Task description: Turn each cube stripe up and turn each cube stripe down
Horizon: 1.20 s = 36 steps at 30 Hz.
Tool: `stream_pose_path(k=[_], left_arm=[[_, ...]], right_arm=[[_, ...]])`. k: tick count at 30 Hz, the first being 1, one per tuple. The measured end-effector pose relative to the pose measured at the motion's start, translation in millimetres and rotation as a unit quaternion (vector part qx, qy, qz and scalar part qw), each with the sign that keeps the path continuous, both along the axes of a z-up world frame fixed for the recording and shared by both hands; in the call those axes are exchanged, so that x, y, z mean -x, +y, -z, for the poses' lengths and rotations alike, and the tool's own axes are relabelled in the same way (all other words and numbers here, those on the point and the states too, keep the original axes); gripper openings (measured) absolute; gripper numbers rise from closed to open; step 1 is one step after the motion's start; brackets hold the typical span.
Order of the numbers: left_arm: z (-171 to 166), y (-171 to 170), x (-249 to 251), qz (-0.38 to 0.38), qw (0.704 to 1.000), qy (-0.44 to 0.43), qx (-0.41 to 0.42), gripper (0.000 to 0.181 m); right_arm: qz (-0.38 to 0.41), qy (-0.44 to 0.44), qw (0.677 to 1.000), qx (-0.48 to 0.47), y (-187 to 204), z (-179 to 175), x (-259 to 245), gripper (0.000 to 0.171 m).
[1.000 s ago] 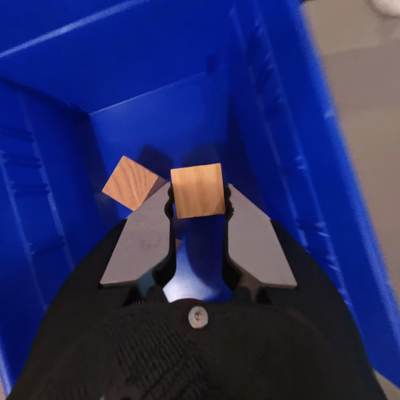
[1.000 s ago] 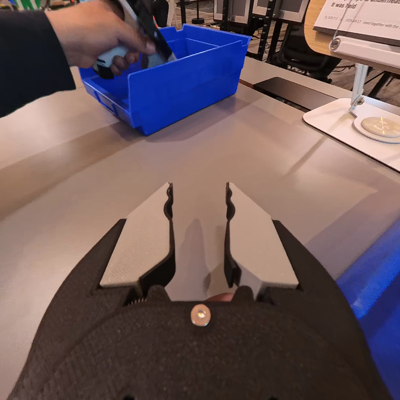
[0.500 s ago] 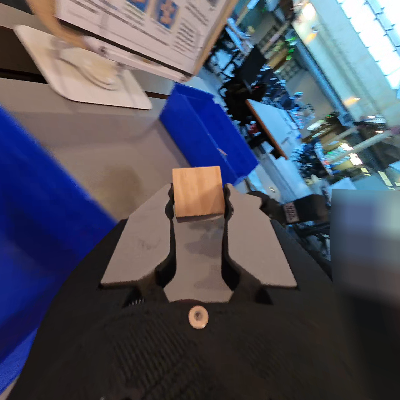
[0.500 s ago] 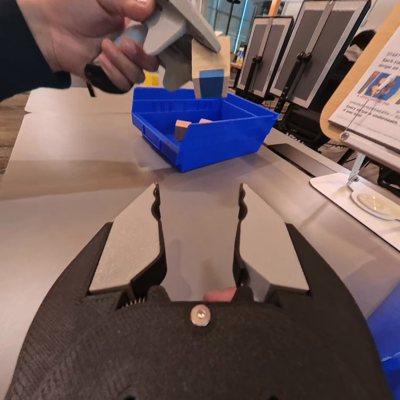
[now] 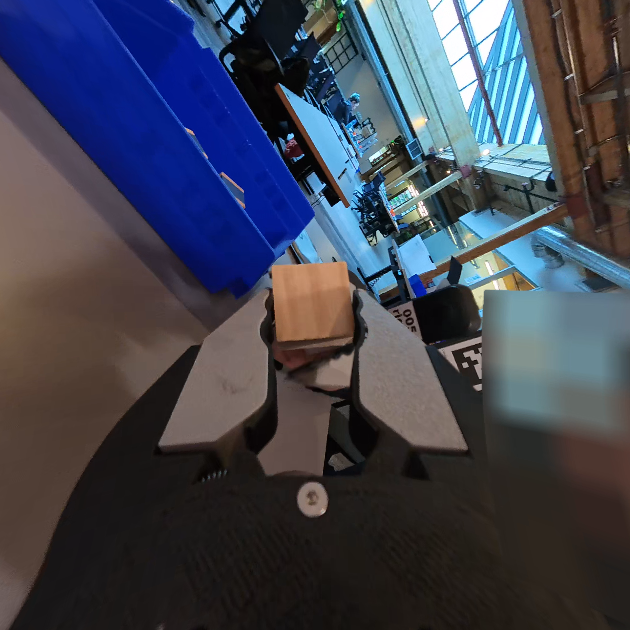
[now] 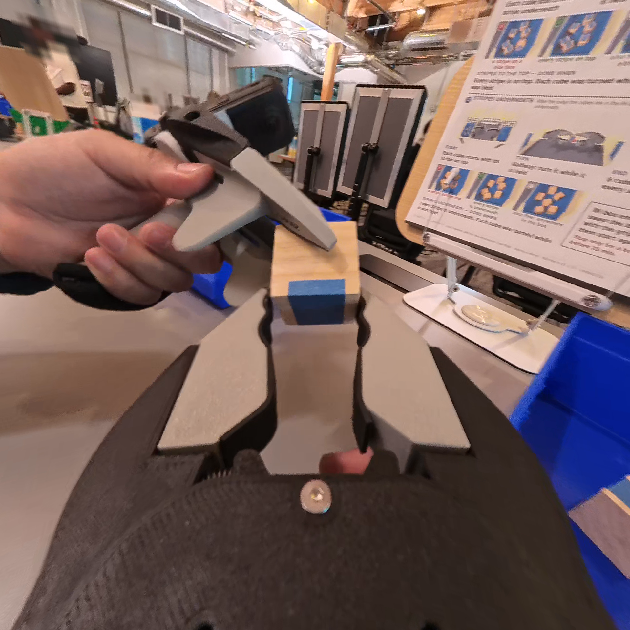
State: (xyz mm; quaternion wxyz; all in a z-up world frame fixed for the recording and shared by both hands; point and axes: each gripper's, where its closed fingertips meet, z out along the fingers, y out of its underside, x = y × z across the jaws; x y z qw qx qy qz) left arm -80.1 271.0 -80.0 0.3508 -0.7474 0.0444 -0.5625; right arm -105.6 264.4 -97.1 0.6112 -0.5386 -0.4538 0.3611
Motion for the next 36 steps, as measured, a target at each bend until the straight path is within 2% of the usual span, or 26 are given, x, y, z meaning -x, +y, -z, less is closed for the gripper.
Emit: stream_pose_path(k=[6, 9, 12, 15, 17, 20, 23, 25, 28, 30, 33, 36], left_arm=[[0.0, 4.3, -5.1, 0.011, 1.000, -0.009, -0.008, 0.043], [-6.3, 8.7, 2.7, -0.010, 0.997, 0.054, -0.062, 0.047], [-13.8, 17.5, 18.6, -0.058, 0.979, 0.137, -0.138, 0.056], [3.7, 27.9, 23.8, -0.088, 0.967, 0.181, -0.158, 0.057], [27.5, 30.7, 17.9, -0.078, 0.966, 0.196, -0.151, 0.057], [62.8, 39.9, 15.1, -0.084, 0.953, 0.250, -0.149, 0.053], [89.5, 41.6, 11.0, -0.063, 0.937, 0.316, -0.136, 0.052], [98.2, 38.1, 5.0, -0.050, 0.935, 0.327, -0.129, 0.052], [110.5, 36.7, 6.7, -0.046, 0.921, 0.369, -0.120, 0.050], [111.5, 36.5, 8.8, -0.049, 0.915, 0.381, -0.122, 0.050], [106.5, 34.0, 7.6, -0.052, 0.922, 0.363, -0.120, 0.050], [101.9, 34.8, 10.2, -0.060, 0.928, 0.349, -0.120, 0.050]], right_arm=[[0.013, -0.029, 0.999, -0.017, 7.5, -0.8, -6.7, 0.042], [0.025, -0.042, 0.999, -0.017, 13.9, -4.3, -12.8, 0.042], [0.046, -0.048, 0.998, -0.014, 30.5, -16.2, -29.4, 0.042], [0.063, -0.091, 0.994, -0.003, 62.9, -28.9, -53.4, 0.042], [0.063, -0.171, 0.983, 0.027, 89.9, -18.8, -71.5, 0.042], [0.082, -0.355, 0.929, 0.071, 128.2, 22.3, -112.1, 0.042], [0.068, -0.503, 0.853, 0.125, 135.1, 65.1, -147.5, 0.042], [0.054, -0.562, 0.812, 0.149, 132.6, 87.1, -157.1, 0.043], [0.078, -0.603, 0.781, 0.141, 144.1, 103.3, -158.4, 0.042], [0.088, -0.601, 0.783, 0.132, 148.1, 102.2, -152.4, 0.041], [0.083, -0.567, 0.808, 0.136, 144.1, 89.9, -140.4, 0.037], [0.107, -0.552, 0.817, 0.126, 147.2, 75.8, -144.6, 0.038]])
